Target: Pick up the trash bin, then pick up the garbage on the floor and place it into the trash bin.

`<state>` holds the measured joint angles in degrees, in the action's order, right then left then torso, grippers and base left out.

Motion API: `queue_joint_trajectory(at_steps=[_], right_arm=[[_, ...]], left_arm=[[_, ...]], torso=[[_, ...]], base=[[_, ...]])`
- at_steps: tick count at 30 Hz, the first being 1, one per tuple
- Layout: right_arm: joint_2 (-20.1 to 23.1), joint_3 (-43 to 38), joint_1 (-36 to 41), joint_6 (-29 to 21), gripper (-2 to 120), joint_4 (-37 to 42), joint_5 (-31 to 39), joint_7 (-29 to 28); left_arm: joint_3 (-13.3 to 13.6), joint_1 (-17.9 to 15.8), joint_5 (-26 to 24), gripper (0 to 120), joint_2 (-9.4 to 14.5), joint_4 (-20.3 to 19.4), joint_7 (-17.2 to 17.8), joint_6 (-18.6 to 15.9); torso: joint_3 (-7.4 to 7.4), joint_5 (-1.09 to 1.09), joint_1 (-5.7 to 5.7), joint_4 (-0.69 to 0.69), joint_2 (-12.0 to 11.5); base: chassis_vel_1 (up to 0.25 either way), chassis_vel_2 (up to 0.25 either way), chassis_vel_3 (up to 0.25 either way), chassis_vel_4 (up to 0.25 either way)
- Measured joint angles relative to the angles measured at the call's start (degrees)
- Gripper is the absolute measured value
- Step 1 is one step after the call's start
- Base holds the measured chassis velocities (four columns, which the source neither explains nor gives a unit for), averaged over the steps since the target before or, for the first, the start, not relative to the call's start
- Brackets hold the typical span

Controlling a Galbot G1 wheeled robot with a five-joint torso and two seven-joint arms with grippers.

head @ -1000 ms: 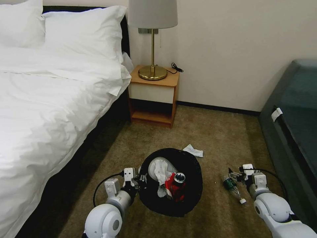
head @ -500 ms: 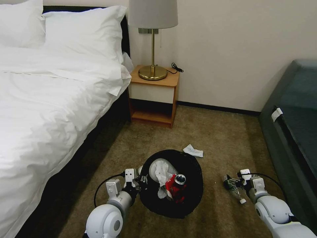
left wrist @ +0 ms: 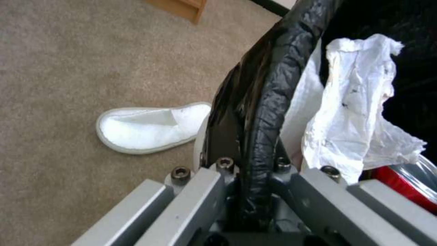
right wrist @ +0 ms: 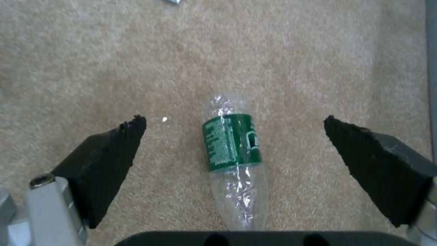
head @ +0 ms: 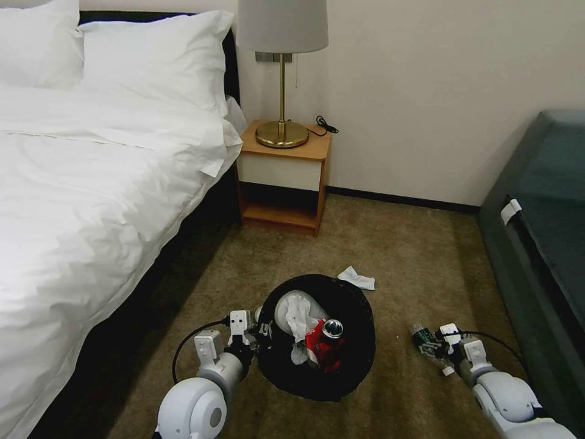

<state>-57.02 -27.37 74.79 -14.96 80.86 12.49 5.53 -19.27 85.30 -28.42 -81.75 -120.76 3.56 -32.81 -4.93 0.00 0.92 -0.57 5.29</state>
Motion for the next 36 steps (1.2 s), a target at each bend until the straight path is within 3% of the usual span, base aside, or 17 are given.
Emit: queue_joint_trajectory(at_steps=[18,36], right_arm=[[-2.57,0.71,-9.66,3.98,100,-14.16,-2.17,2.68],[-9.04,0.93,-14.14,6.64,100,-25.85,-5.1,4.51]], left_arm=[[-0.51,1.12,0.85,0,-0.36,-1.2,-0.23,0.45],[-0.81,2.15,2.07,0,-0.77,-2.29,-0.61,0.71]], torso=[[0.0,0.01,0.0,0.0,0.0],[0.0,0.0,0.0,0.0,0.0]], base=[[0.0,0.0,0.0,0.0],[0.0,0.0,0.0,0.0]])
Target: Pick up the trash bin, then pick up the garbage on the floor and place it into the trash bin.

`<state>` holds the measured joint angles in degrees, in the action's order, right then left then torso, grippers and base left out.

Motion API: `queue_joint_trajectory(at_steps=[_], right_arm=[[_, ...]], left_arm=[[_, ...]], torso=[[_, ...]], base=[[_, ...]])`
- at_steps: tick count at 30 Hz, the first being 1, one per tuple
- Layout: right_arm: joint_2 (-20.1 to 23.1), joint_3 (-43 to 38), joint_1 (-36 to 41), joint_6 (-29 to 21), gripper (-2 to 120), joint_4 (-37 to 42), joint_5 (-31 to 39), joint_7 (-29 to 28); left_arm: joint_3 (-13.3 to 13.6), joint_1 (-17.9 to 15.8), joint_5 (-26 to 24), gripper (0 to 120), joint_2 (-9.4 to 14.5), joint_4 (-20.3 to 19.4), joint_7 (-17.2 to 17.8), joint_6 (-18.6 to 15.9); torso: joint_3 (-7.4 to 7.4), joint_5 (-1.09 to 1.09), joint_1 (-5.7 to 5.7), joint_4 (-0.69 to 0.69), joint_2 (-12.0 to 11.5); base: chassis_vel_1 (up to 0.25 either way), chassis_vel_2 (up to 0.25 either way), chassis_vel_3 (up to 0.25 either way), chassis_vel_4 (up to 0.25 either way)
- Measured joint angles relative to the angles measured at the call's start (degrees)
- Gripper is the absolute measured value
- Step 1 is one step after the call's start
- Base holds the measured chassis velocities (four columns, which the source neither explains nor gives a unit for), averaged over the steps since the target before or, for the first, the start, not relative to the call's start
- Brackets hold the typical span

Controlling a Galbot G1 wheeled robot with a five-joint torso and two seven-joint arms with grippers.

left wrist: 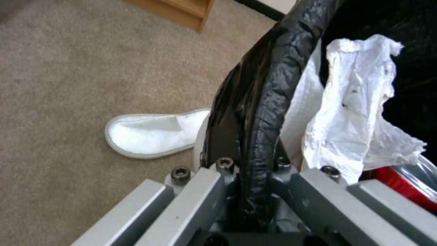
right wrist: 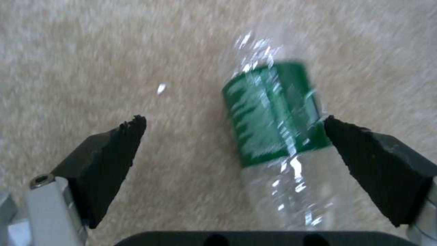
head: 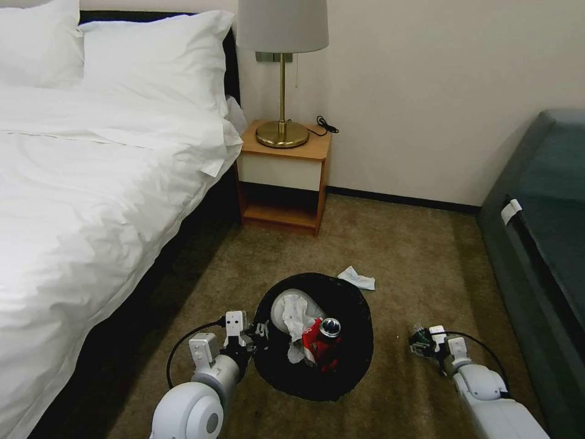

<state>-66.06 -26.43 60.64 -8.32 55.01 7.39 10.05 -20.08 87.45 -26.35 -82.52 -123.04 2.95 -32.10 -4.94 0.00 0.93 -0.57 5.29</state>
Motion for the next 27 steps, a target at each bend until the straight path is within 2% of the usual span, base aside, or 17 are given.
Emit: queue_joint_trajectory(at_steps=[7,21,24,26,27], right_arm=[[-0.93,-0.75,-1.27,1.12,100,-3.88,-0.65,0.55],[1.82,-1.86,-1.38,2.5,100,-5.13,0.16,0.86],[1.51,-1.91,-1.01,3.13,95,-5.11,0.27,1.11],[0.7,-1.89,-0.69,3.64,82,-5.05,0.24,1.13],[0.7,-1.89,-0.69,3.64,82,-5.05,0.24,1.13]], left_arm=[[-0.37,0.66,0.26,0,0.02,-0.76,-0.21,0.21],[-0.03,0.36,0.36,0,-0.01,-0.65,-0.39,0.21],[-0.1,0.27,0.36,0,0.11,-0.65,-0.4,0.23],[-0.1,0.26,0.35,0,0.14,-0.71,-0.41,0.23],[-0.1,0.26,0.35,0,0.14,-0.71,-0.41,0.23]], torso=[[0.0,-0.01,0.0,0.01,0.0],[0.0,0.0,0.0,0.0,0.0],[0.0,0.0,0.0,0.0,0.0],[0.0,0.0,0.0,0.0,0.0],[0.0,0.0,0.0,0.0,0.0]], base=[[0.0,0.0,0.0,0.0],[0.0,0.0,0.0,0.0],[0.0,0.0,0.0,0.0],[0.0,0.0,0.0,0.0],[0.0,0.0,0.0,0.0]])
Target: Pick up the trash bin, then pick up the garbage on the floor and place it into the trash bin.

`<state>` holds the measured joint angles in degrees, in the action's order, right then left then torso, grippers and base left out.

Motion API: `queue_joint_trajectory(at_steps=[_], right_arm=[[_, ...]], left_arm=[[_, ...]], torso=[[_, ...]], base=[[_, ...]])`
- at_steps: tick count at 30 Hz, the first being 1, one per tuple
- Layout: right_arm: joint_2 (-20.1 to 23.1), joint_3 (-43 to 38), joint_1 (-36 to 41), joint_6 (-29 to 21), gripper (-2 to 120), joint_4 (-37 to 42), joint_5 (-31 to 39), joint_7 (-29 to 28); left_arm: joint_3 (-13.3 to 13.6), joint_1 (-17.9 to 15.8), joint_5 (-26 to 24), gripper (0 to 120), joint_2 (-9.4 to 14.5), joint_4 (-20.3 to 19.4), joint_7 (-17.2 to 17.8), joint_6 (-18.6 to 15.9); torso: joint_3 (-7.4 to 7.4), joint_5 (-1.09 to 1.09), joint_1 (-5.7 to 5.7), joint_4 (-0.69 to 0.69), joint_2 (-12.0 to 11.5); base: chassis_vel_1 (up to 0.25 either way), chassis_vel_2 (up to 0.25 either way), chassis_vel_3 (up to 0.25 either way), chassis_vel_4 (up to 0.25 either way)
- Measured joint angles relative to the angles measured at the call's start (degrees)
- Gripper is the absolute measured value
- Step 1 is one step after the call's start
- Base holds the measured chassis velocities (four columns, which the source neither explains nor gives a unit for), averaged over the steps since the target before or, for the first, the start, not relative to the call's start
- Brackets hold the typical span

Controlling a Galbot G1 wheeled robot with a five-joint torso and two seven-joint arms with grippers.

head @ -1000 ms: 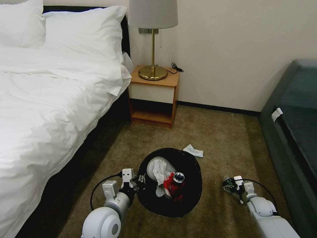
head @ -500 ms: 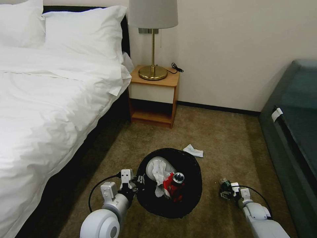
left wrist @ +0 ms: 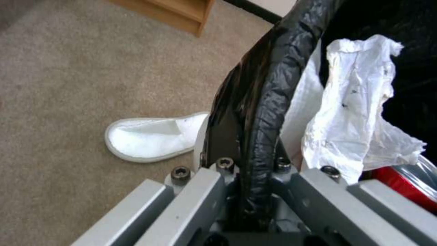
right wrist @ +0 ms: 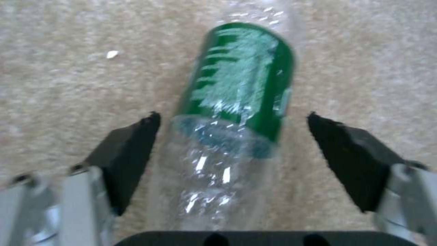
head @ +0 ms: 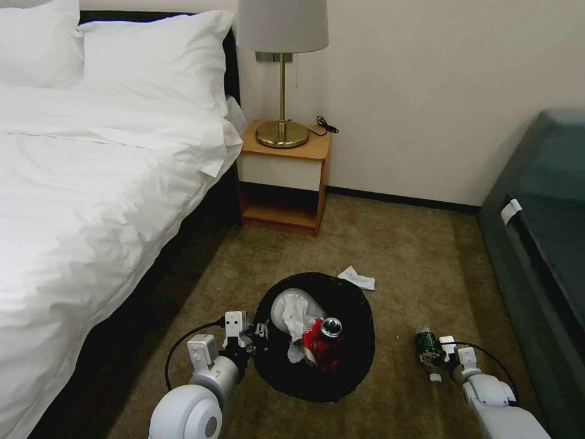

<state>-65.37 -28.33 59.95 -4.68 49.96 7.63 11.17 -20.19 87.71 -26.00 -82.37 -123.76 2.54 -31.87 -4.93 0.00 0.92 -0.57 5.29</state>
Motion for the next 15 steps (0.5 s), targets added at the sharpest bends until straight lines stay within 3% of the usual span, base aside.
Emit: queue_joint_trajectory(at_steps=[8,15], right_arm=[[-1.7,0.1,0.26,1.04,50,0.27,-0.13,-0.38],[-1.64,0.13,0.32,1.93,30,0.7,-0.12,-0.42]], left_arm=[[0.04,0.0,-0.03,0,0.08,-0.23,-0.05,0.08],[0.02,-0.11,-0.1,0,0.18,-0.37,-0.21,0.21]], torso=[[0.0,0.01,0.0,0.0,0.0],[0.0,0.0,0.0,0.0,0.0]], base=[[0.0,0.0,0.0,0.0],[0.0,0.0,0.0,0.0]])
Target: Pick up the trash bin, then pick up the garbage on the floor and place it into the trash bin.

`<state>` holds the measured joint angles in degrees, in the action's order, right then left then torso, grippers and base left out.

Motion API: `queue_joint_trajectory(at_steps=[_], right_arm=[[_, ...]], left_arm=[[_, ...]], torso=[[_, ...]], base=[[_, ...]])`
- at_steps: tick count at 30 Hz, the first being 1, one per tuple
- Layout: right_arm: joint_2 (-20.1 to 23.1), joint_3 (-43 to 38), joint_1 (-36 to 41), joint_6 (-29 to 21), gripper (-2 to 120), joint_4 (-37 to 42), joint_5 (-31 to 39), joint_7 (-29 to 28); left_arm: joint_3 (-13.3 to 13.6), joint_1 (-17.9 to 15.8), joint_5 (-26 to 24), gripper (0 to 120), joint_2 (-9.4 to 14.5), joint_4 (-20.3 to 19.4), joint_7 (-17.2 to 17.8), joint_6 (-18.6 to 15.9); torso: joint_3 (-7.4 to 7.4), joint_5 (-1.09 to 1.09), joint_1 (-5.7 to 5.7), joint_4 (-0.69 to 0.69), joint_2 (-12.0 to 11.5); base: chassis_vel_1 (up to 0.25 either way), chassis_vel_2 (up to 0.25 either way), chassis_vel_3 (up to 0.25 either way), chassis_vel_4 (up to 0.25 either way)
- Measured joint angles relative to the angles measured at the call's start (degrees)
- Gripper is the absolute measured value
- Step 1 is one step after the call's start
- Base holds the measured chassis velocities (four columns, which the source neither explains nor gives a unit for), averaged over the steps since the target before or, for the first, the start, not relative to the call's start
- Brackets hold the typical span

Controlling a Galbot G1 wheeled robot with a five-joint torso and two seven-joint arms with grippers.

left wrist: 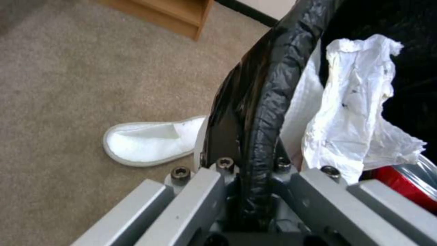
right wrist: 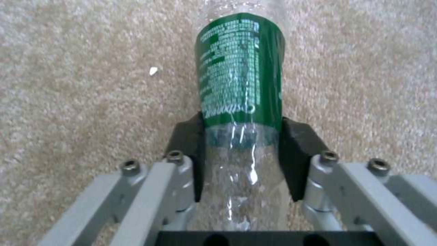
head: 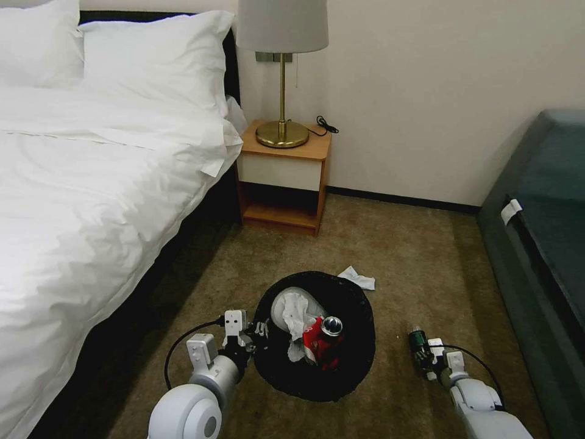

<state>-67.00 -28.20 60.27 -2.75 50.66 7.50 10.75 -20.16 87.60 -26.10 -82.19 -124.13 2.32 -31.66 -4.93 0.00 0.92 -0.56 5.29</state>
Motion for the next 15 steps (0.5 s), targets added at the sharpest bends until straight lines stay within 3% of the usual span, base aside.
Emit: queue_joint_trajectory(at_steps=[5,11,15], right_arm=[[0.37,0.02,0.25,0.84,17,0.77,0.01,-0.02],[0.77,-0.03,1.21,1.8,16,2.87,0.22,-0.46],[2.24,-0.35,3.97,2.32,16,10.0,0.68,-1.18]], left_arm=[[0.17,-0.14,0.0,0,-0.17,-0.01,-0.14,0.09],[0.23,-0.27,-0.08,0,-0.17,0.38,-0.15,0.15],[0.18,-0.73,-0.47,0,-0.08,2.03,-0.01,0.21]], torso=[[0.0,0.0,0.0,0.0,0.0],[0.0,-0.01,0.0,0.0,0.0],[0.0,0.0,0.0,0.0,0.0]], base=[[0.0,0.0,0.0,0.0],[0.0,0.0,0.0,0.0],[0.0,0.0,0.0,0.0]])
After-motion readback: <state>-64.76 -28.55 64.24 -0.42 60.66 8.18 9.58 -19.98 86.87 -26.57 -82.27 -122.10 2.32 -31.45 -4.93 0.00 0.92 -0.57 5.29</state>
